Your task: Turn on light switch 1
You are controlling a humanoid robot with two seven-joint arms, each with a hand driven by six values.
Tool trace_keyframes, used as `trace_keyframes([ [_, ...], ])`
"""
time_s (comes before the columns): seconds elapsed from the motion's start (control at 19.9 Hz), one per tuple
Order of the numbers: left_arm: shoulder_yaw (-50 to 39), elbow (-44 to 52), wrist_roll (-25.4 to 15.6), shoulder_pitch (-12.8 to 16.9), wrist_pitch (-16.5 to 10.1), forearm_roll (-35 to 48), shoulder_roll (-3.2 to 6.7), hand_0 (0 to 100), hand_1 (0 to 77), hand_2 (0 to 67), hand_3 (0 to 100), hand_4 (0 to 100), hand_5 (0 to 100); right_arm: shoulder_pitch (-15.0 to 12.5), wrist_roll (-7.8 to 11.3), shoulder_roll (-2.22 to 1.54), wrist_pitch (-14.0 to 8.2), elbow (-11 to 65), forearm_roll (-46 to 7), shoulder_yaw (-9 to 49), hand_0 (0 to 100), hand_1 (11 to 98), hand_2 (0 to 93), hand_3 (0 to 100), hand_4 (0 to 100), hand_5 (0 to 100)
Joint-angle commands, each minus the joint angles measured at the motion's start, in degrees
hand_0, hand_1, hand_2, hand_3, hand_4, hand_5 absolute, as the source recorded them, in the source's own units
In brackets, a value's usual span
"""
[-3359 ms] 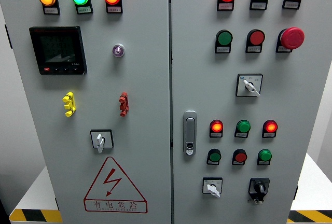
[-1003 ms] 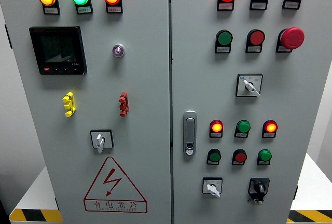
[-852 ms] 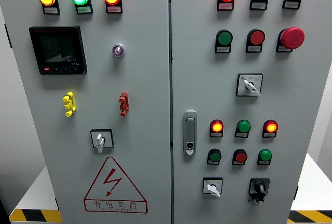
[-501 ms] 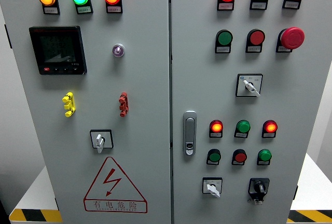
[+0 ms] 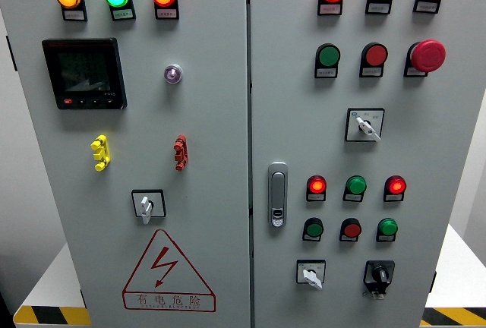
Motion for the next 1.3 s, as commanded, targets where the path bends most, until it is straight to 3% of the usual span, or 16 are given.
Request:
trace_keyframes([
  [0.0,-0.05,-5.42,0.28,0.07,0.21,-0.01,-0.01,0,25.8,24.5,49,65,39,-0.01,0.0,0.01,0.03,-0.01,0.0,0.0,0,19.9,0.0,20,19,11],
  [0.2,-0.31,-15.0,1.77,0.16,0.04,0.17,-0.01,0,29.4,30.7,54,72,50,-0.01,0.0,0.01,0.03,-0.01,0.0,0.0,0,19.8,0.0,20,19,11],
  [0.3,-0.32,-19.31,2.57,0.25,0.04,0.08,-0.01,0,31.9,32.6,61,83,66,-0.01,0.0,0.01,0.03,-0.01,0.0,0.0,0,19.9,0.0,20,19,11],
  [0.55,-0.23,-25.82,4.41,0.34,0.04,0.17,0.08,0,39.5,35.6,76,99,84,-0.01,0.0,0.01,0.03,-0.01,0.0,0.0,0,19.5,0.0,20,19,11],
  [0.85,-0.14,-32.24,11.08,0.25,0.04,0.95,0.16,0,46.0,37.4,79,100,88,-0.01,0.0,0.01,-0.05,-0.01,0.0,0.09,0,19.9,0.0,20,19,11],
  [1.25,1.44,-37.87,18.99,-0.63,0.22,0.96,0.08,0,45.5,38.3,80,100,88,-0.01,0.0,0.01,0.03,-0.01,0.0,0.0,0,19.9,0.0,20,19,11],
])
